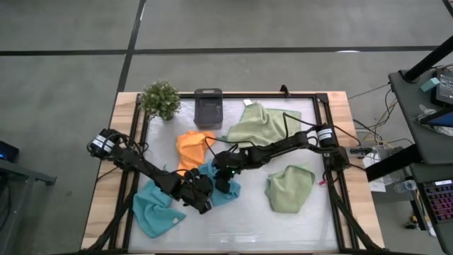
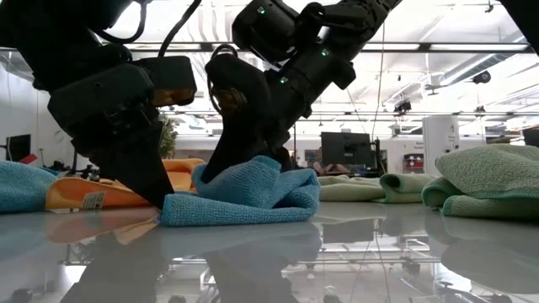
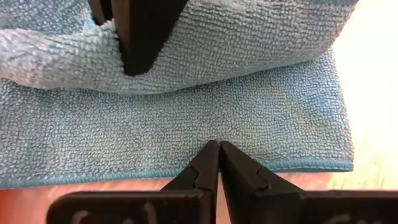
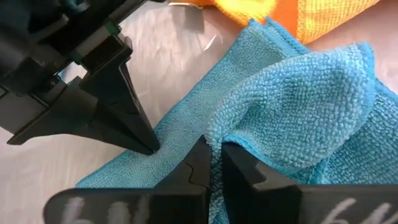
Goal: Fold microfiber towels
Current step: Fold the right blue towel
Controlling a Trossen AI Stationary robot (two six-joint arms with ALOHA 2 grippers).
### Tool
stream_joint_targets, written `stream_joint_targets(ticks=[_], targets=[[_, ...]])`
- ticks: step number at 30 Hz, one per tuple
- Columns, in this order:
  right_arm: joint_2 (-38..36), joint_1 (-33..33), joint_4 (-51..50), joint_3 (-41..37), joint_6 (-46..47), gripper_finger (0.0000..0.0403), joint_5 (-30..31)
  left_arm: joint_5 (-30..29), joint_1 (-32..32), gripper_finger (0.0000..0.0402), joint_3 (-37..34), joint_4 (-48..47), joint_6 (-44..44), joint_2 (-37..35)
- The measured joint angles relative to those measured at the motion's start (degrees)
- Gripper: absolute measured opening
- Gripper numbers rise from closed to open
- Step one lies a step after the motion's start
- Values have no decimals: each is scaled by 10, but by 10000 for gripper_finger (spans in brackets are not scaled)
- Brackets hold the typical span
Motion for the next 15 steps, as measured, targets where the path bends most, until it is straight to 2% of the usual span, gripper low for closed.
stream_joint_targets(ticks=[6,10,15], targets=[[0,5,-13,0,-83,12,-4,0,0,3,0,1,0,0],[0,6,-12,0,-45,16,-4,0,0,3,0,1,0,0],[0,5,-13,0,-30,55,-4,0,0,3,0,1,0,0]])
